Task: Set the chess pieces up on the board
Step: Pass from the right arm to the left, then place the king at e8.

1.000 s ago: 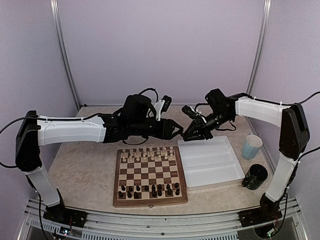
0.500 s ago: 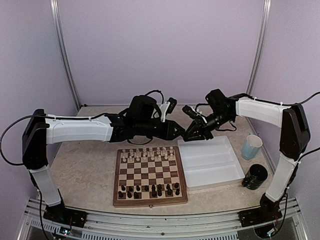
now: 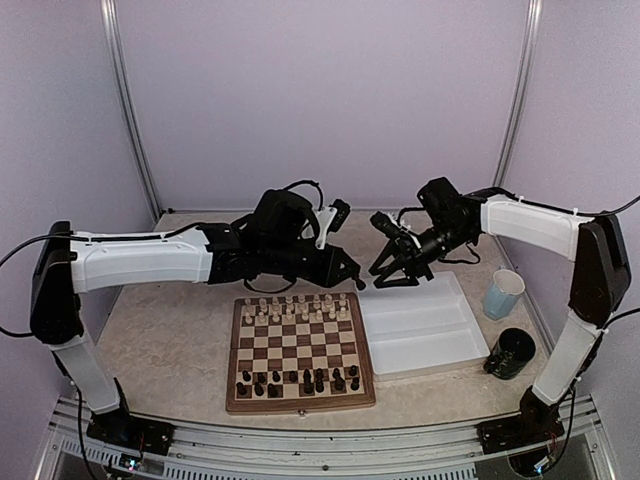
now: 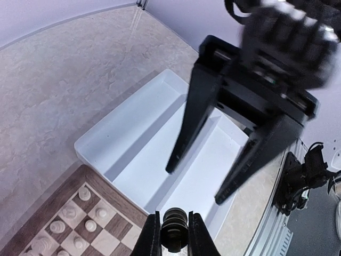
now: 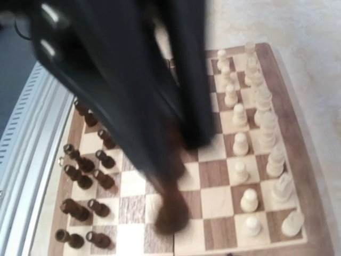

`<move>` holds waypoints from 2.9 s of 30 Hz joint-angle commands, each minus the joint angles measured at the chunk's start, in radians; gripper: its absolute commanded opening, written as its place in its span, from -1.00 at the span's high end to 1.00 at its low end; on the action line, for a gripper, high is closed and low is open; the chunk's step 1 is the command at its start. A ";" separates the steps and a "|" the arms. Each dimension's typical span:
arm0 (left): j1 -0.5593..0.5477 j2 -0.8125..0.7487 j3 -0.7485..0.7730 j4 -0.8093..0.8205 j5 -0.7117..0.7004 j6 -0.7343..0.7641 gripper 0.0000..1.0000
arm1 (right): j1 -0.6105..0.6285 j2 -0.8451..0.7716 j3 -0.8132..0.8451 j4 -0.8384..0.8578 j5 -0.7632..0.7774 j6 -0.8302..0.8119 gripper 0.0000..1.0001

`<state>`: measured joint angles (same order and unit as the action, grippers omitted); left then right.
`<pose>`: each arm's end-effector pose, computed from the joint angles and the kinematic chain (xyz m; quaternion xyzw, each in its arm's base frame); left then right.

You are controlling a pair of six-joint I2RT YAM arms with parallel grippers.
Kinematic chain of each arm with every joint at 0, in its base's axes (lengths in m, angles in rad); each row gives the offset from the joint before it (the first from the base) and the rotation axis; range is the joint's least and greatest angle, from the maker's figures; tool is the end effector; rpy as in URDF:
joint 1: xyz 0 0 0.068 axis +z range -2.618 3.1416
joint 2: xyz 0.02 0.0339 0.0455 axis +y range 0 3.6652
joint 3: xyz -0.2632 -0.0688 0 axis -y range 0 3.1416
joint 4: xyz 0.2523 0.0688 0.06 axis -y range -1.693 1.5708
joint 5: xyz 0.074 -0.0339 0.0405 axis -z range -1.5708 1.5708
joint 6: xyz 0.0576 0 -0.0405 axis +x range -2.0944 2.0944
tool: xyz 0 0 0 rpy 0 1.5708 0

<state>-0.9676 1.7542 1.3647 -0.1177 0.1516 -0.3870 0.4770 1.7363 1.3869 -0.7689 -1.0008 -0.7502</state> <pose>0.2417 -0.3662 0.2684 0.2828 0.8125 -0.3677 0.3531 0.3037 0.2115 0.2486 -0.5803 0.6371 0.4364 0.2587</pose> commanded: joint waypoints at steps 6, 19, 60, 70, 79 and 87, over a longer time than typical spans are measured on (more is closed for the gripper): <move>-0.144 -0.278 -0.197 -0.257 -0.216 0.034 0.91 | -0.050 0.010 -0.036 0.006 0.053 0.007 0.03; -0.310 -0.376 -0.407 -0.337 -0.326 -0.049 0.93 | -0.049 0.074 0.013 -0.036 0.080 0.004 -0.25; -0.349 -0.226 -0.460 -0.303 -0.384 -0.041 0.86 | -0.046 0.085 0.020 -0.065 0.077 0.001 -0.98; -0.350 -0.230 -0.442 -0.337 -0.376 -0.043 0.51 | -0.046 0.075 0.019 -0.072 0.074 -0.003 -0.98; -0.355 -0.286 -0.324 -0.464 -0.454 -0.001 0.26 | -0.047 0.056 0.072 -0.128 0.094 -0.018 -0.98; -0.210 -0.326 -0.174 -0.500 -0.533 0.111 0.04 | -0.074 -0.025 0.188 -0.092 0.197 0.082 -0.98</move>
<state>-1.2755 1.4704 1.1194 -0.5945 -0.3199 -0.3538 0.4271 1.7996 1.5127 -0.8894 -0.8738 -0.7380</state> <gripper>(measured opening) 0.468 0.992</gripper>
